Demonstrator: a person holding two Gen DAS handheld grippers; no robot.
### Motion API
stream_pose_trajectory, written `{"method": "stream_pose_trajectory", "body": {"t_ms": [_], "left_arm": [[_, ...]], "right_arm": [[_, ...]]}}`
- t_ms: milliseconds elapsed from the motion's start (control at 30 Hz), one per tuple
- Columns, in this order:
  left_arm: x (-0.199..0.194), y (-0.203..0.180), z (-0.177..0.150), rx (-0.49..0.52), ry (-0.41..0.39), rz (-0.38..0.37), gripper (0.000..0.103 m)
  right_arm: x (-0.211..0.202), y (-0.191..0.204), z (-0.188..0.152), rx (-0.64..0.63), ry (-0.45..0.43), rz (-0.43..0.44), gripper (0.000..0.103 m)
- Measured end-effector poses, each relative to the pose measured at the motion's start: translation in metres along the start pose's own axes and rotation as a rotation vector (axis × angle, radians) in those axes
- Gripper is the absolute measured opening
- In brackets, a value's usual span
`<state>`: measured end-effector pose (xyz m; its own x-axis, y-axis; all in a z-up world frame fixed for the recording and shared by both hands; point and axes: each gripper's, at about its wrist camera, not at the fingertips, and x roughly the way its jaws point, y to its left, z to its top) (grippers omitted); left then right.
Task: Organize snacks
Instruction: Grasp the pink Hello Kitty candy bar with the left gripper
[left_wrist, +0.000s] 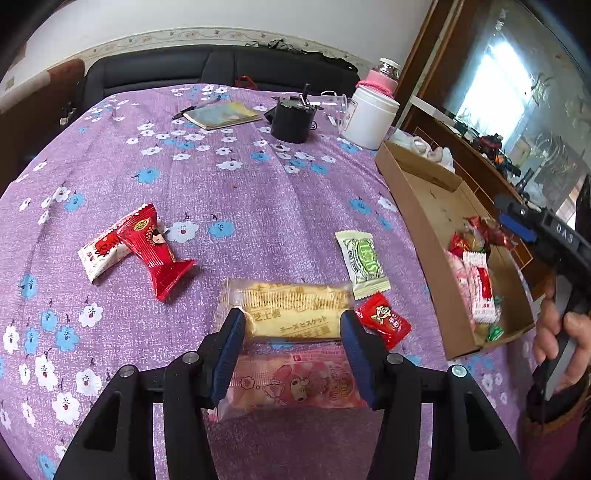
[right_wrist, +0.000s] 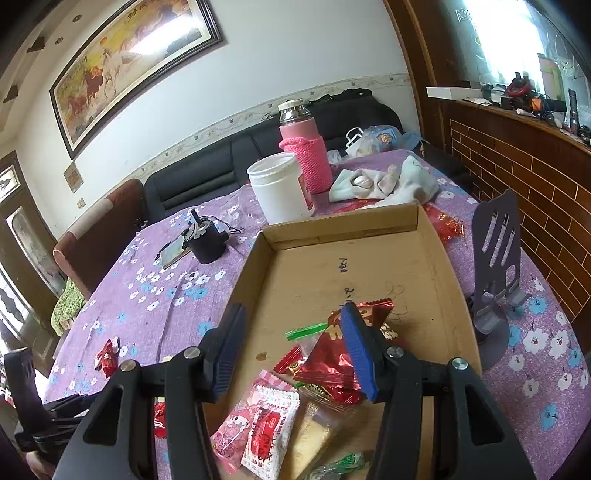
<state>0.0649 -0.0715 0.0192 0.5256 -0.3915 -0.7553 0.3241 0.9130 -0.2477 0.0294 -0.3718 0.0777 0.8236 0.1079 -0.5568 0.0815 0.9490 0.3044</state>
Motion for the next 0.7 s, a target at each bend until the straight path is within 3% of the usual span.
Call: {"method": "stream_pose_trajectory", "body": {"t_ms": [200, 333, 400, 500, 567, 600, 667, 700], "left_arm": [[-0.009, -0.009, -0.022, 0.078, 0.064, -0.025, 0.057], [-0.021, -0.027, -0.043, 0.185, 0.087, -0.043, 0.068], [-0.023, -0.035, -0.046, 0.220, 0.067, 0.004, 0.068], [-0.015, -0.045, -0.049, 0.271, 0.083, 0.005, 0.068], [-0.013, -0.056, -0.055, 0.353, 0.074, 0.053, 0.068], [-0.015, -0.058, -0.058, 0.368, 0.059, 0.063, 0.065], [-0.019, -0.053, -0.058, 0.341, 0.054, 0.070, 0.049], [-0.021, -0.048, -0.058, 0.325, 0.042, 0.104, 0.033]], "right_arm": [[-0.001, 0.008, -0.002, -0.016, 0.004, 0.021, 0.052], [0.000, 0.014, -0.005, -0.031, 0.009, 0.028, 0.052], [0.000, 0.017, -0.006, -0.036, 0.013, 0.037, 0.052], [0.000, 0.024, -0.009, -0.059, 0.014, 0.045, 0.052], [-0.001, 0.028, -0.009, -0.076, 0.013, 0.049, 0.052], [-0.001, 0.029, -0.009, -0.079, 0.012, 0.053, 0.052], [-0.002, 0.032, -0.010, -0.084, 0.013, 0.073, 0.052], [-0.002, 0.034, -0.011, -0.087, 0.018, 0.088, 0.052]]}}
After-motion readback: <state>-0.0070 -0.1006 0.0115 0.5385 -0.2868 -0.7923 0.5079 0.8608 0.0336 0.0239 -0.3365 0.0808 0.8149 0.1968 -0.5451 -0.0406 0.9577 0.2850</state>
